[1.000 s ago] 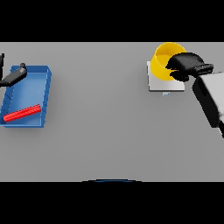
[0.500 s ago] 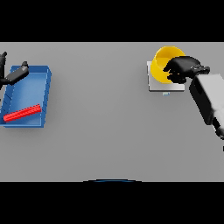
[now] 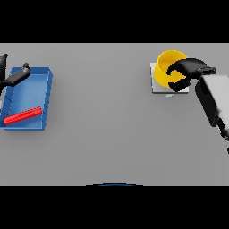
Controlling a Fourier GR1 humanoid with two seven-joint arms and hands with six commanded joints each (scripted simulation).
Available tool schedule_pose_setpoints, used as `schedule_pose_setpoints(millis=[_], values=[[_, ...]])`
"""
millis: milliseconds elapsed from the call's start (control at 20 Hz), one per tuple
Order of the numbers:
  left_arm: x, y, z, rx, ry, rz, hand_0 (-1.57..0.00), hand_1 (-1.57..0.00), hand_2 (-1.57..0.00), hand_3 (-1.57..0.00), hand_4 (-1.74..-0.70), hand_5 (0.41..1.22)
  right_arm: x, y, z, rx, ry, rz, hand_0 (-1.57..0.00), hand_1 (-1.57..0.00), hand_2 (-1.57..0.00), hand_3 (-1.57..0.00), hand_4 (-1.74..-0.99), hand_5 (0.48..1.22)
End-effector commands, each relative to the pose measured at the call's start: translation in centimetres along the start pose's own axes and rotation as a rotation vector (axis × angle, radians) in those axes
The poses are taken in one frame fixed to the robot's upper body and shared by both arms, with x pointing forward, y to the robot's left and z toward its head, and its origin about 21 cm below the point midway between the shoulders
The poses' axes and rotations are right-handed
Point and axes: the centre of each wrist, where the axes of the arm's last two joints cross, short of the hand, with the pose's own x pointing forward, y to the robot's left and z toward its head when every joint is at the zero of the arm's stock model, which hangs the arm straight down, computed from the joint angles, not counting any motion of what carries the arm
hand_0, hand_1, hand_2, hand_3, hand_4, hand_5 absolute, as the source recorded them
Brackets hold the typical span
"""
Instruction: Pick up the red beaker and tilt it to pour out 1 green nut into yellow bowl. Pick up the yellow bowl and place it on the metallic measuring scale.
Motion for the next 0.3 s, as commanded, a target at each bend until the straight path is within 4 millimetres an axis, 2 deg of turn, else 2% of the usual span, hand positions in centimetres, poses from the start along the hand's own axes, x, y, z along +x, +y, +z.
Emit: schedule_pose_setpoints(millis=[0, 50, 250], values=[[0.05, -0.03, -0.05, -0.001, -0.006, 0.003, 0.00, 0.00, 0.00, 0.00, -0.81, 0.736, 0.09, 0.06, -0.17, -0.001, -0.001, 0.007, -0.16, -0.14, -0.29, -0.47, -1.356, 0.755], [0.14, 0.55, 0.11, 0.009, -0.009, -0.004, 0.00, 0.00, 0.00, 0.00, -0.81, 0.736, 0.21, 0.01, -0.29, 0.004, -0.009, 0.013, -0.13, -0.12, -0.24, -0.44, -1.346, 0.746], [0.50, 0.54, 0.32, 0.011, -0.018, 0.006, 0.00, 0.00, 0.00, 0.00, -0.82, 0.734, 0.11, 0.04, -0.43, 0.019, 0.000, 0.025, -0.05, -0.05, -0.12, -0.35, -1.308, 0.733]])
